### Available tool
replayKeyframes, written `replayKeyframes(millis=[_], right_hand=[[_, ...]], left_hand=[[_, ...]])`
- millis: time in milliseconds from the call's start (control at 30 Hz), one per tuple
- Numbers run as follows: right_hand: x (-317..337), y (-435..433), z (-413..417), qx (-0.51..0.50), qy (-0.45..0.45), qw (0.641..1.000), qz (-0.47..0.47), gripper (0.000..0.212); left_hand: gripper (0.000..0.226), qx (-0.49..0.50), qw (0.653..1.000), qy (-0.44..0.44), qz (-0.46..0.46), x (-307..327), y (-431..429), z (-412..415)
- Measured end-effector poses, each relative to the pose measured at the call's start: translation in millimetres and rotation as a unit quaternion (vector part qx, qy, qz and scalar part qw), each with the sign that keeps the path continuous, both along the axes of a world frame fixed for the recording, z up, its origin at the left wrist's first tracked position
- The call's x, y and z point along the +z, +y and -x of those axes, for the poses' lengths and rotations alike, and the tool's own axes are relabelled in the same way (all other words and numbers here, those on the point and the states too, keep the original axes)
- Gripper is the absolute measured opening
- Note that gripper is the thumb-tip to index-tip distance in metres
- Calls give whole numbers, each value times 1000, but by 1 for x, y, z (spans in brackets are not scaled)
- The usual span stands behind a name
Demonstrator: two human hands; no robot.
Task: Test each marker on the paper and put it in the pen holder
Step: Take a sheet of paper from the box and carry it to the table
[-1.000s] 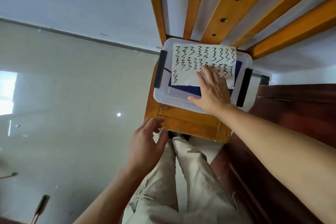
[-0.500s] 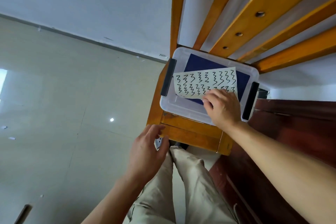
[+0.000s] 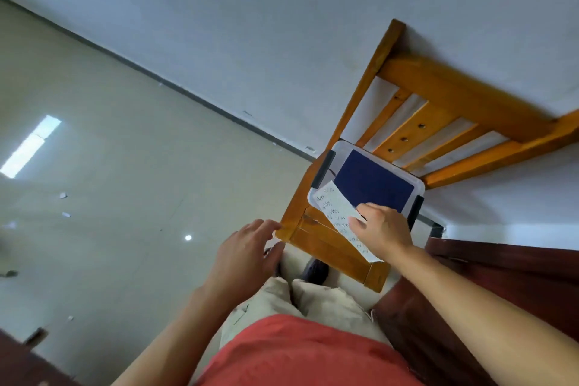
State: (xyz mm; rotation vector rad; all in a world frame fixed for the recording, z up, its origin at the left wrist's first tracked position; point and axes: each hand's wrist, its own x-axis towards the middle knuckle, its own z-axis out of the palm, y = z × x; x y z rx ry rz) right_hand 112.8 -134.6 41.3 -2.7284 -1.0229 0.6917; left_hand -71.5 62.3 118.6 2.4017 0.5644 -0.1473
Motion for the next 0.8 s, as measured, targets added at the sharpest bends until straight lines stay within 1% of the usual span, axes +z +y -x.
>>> replayKeyframes(millis=[133, 233, 333, 400, 467, 567, 667, 800], right_hand=[[30, 37, 21, 37, 47, 998, -4, 20], [54, 78, 38, 50, 104, 992, -55, 20], [80, 131, 64, 86, 133, 982, -98, 17], [91, 171, 85, 113, 128, 978, -124, 17], [94, 211, 107, 135, 112, 975, -137, 25], [95, 274, 141, 153, 86, 973, -151, 38], [104, 335, 170, 182, 94, 963, -177, 34], [103, 405, 193, 219, 108, 951, -188, 37]], left_hand=[[29, 62, 998, -4, -10, 23, 22, 46], [27, 129, 992, -13, -11, 32, 46, 83], [27, 187, 982, -15, -10, 38, 76, 123], [27, 225, 974, -19, -9, 41, 98, 150], [28, 248, 969, -15, -5, 41, 124, 178], [34, 256, 967, 12, -10, 47, 171, 219], [35, 284, 958, 33, -24, 56, 221, 253], [33, 334, 941, 32, -31, 62, 282, 279]])
